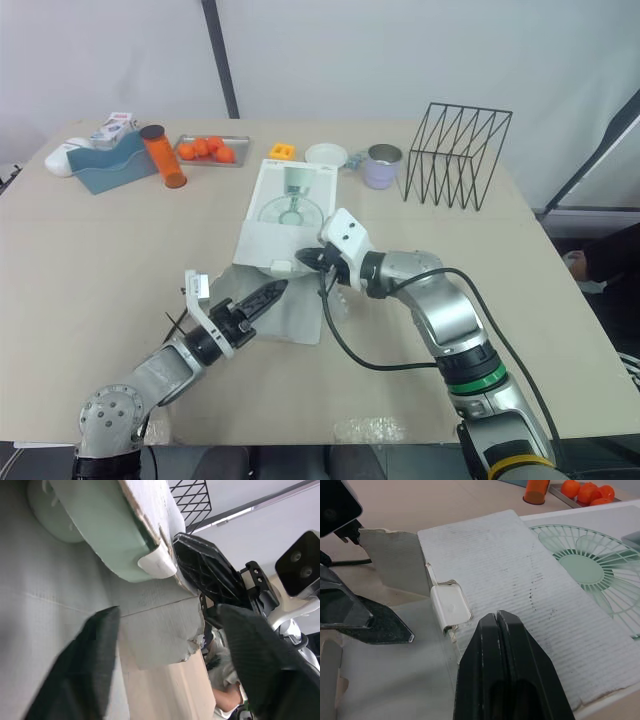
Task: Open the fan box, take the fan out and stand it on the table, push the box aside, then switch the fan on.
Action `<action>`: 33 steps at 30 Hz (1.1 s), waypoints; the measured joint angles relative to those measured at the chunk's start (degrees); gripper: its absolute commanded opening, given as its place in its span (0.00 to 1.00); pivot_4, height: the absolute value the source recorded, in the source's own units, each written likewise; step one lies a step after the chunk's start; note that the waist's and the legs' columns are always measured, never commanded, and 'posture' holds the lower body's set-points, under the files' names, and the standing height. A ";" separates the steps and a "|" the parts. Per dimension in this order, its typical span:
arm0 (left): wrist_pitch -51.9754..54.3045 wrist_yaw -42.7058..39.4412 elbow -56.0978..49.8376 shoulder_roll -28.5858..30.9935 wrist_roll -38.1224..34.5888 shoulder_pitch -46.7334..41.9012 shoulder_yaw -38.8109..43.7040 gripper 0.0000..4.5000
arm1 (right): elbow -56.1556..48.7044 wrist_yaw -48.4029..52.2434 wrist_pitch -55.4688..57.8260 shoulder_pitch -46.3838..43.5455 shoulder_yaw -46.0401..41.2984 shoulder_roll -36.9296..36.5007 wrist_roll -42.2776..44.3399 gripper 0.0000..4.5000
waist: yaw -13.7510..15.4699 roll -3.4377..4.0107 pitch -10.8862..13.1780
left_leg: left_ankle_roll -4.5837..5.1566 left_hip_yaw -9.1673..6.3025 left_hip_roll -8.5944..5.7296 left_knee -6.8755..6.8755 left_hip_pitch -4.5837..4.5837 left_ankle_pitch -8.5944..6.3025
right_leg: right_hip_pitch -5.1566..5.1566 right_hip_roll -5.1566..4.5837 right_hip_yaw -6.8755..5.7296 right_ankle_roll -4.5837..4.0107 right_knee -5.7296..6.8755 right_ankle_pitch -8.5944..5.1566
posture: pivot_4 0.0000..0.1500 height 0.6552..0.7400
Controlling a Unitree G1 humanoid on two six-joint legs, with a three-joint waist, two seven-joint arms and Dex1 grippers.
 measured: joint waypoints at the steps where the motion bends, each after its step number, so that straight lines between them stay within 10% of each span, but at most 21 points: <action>1: -0.01 0.00 0.00 0.06 0.12 0.00 -0.05 0.99 | 0.00 0.01 0.01 -0.02 0.00 0.00 0.00 0.00 | 0.00 0.00 0.00 | 0.00 0.00 0.00 0.00 0.00 0.00 | 0.00 0.00 0.00 0.00 0.00 0.00 | 1.00 1.00; 33: -7.24 -0.97 6.26 -2.41 16.86 -4.57 -2.10 0.99 | -0.39 -0.09 0.70 0.05 -0.20 0.00 0.12 0.00 | 0.00 0.00 0.00 | -0.02 0.00 -0.02 -0.02 0.00 0.00 | 0.00 -0.01 0.00 0.02 -0.02 -0.01 | 1.00 1.00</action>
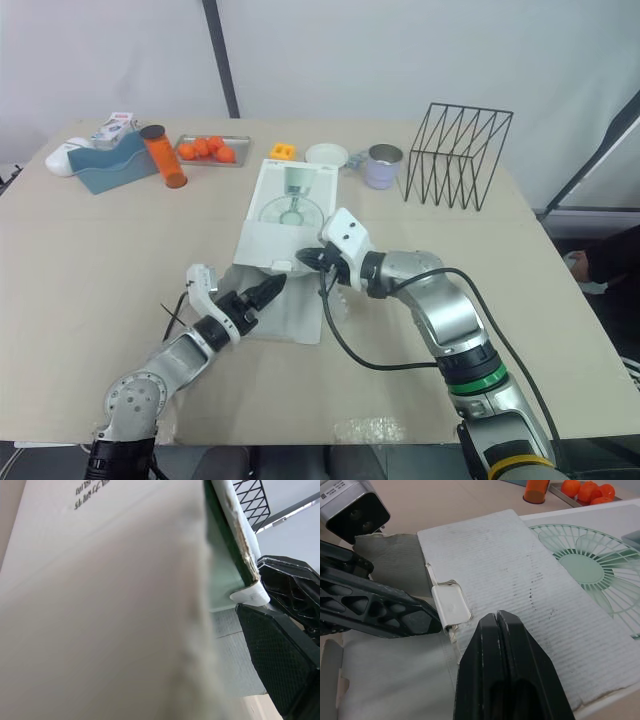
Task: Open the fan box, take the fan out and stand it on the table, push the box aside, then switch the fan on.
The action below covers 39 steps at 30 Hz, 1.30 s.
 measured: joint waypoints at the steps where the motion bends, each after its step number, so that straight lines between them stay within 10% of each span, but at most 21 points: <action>1: 0.11 -0.20 0.00 -0.06 -0.32 0.00 0.12 0.99 | -0.01 -0.04 0.00 0.00 0.00 0.00 0.00 0.00 | 0.00 0.00 0.00 | 0.00 0.00 0.00 0.00 0.00 0.00 | 0.00 0.00 0.00 0.00 0.00 0.00 | 1.00 1.00; 24: -0.12 -1.42 2.49 -2.99 -1.61 -1.70 1.19 0.94 | -0.17 -0.22 0.27 0.04 0.04 0.03 0.01 0.00 | 0.01 -0.01 0.01 | 0.00 0.00 0.00 -0.01 -0.02 0.00 | 0.00 0.00 0.00 0.38 -0.03 -0.22 | 1.00 1.00; 34: -0.09 -2.84 3.10 -4.56 -3.22 -1.96 1.94 0.33 | -0.15 -0.26 0.09 0.03 0.05 0.15 0.01 0.00 | 0.00 -0.01 0.01 | 0.00 0.00 0.00 -0.01 -0.02 0.00 | 0.00 0.00 0.01 0.39 -0.03 -0.22 | 1.00 1.00; 39: 0.25 -2.94 2.77 -4.86 -5.22 -1.70 2.89 0.25 | -0.20 -0.32 -0.05 0.02 -0.01 0.19 0.01 0.00 | -0.07 -0.02 0.01 | 0.00 0.00 0.00 -0.01 -0.01 0.00 | 0.00 0.01 0.01 0.39 -0.03 -0.22 | 1.00 1.00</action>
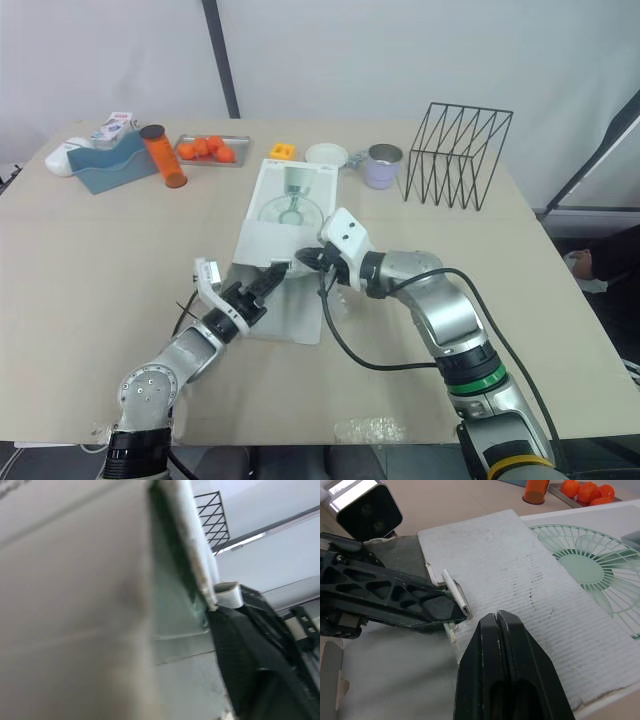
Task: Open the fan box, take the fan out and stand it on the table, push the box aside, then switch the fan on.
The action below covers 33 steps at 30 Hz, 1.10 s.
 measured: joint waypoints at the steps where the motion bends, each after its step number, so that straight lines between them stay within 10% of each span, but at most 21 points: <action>1: 0.06 -0.02 0.00 0.05 -0.03 0.00 0.02 0.25 | 0.00 0.00 0.00 0.00 0.00 0.01 0.00 0.00 | 0.00 0.00 0.00 | 0.00 0.00 0.00 0.00 0.00 0.00 | 0.00 0.00 0.00 0.00 0.00 0.00 | 1.00 1.00; 32: 7.53 7.57 -19.39 14.92 -24.03 22.32 -0.35 0.25 | 2.83 0.31 -3.47 -0.85 0.61 2.81 -0.76 0.00 | 0.00 -0.02 0.02 | -0.05 0.04 0.04 -0.08 0.00 -0.07 | -0.04 -0.01 0.12 -0.04 -0.11 -0.05 | 1.00 1.00; 33: 7.25 7.11 -19.25 15.76 -24.11 22.35 -0.56 0.47 | 2.83 0.35 -3.47 -0.85 0.61 2.82 -0.79 0.00 | 0.01 -0.02 0.02 | -0.05 0.05 0.05 -0.08 0.00 -0.07 | -0.04 -0.01 0.12 -0.04 -0.13 -0.05 | 1.00 1.00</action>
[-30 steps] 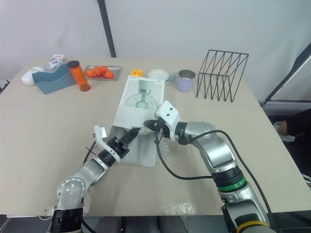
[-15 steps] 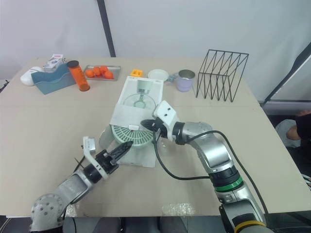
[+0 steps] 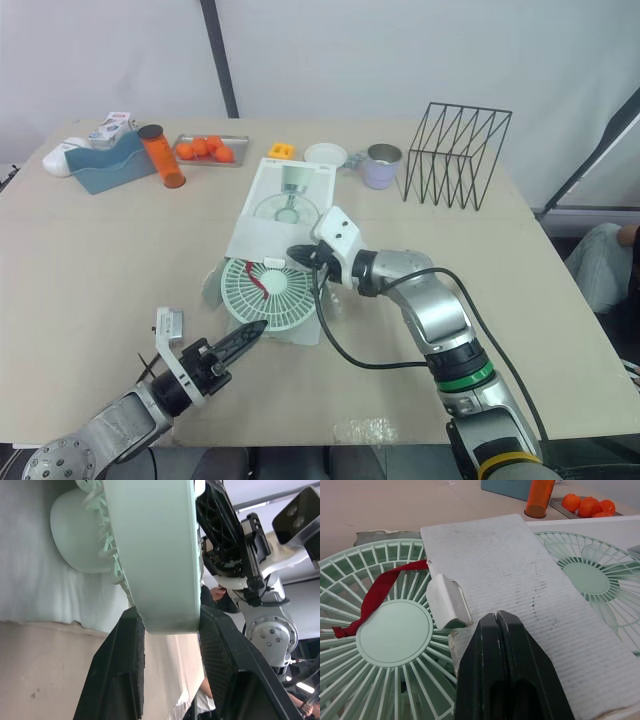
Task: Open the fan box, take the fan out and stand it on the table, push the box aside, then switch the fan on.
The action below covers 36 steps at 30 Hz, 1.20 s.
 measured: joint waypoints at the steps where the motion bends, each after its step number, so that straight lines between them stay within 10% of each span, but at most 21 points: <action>1: 0.03 -0.14 0.15 0.59 0.06 0.06 -0.04 0.52 | 0.01 0.04 0.03 0.00 0.02 0.02 -0.02 0.00 | 0.00 0.01 0.00 | 0.00 0.00 0.00 -0.01 0.00 0.00 | 0.00 0.00 0.00 -0.01 0.00 -0.01 | 1.00 1.00; 5: 0.45 -1.17 0.61 3.02 -0.04 0.27 -0.96 0.78 | 0.09 0.35 -0.10 -0.07 0.04 0.22 -0.05 0.00 | -0.01 0.02 0.01 | 0.00 0.01 0.01 -0.04 0.00 0.00 | -0.03 0.00 0.01 -0.02 -0.01 -0.02 | 1.00 1.00; 27: 1.48 -4.66 11.76 10.13 -5.03 -11.72 3.34 0.78 | 1.19 -0.27 -1.96 0.04 -0.13 0.94 -0.48 0.00 | 0.04 0.03 0.02 | -0.03 -0.01 0.03 -0.09 -0.01 0.01 | -0.06 0.01 -0.03 -0.07 0.01 -0.01 | 1.00 1.00; 36: 2.91 -3.76 13.02 9.43 -5.13 -13.76 0.29 0.44 | 1.12 -0.64 -2.09 0.23 -0.39 0.88 -0.65 0.00 | 0.04 0.03 0.02 | -0.03 0.01 0.02 -0.09 -0.01 0.02 | -0.05 -0.01 -0.01 -0.08 0.01 0.00 | 1.00 1.00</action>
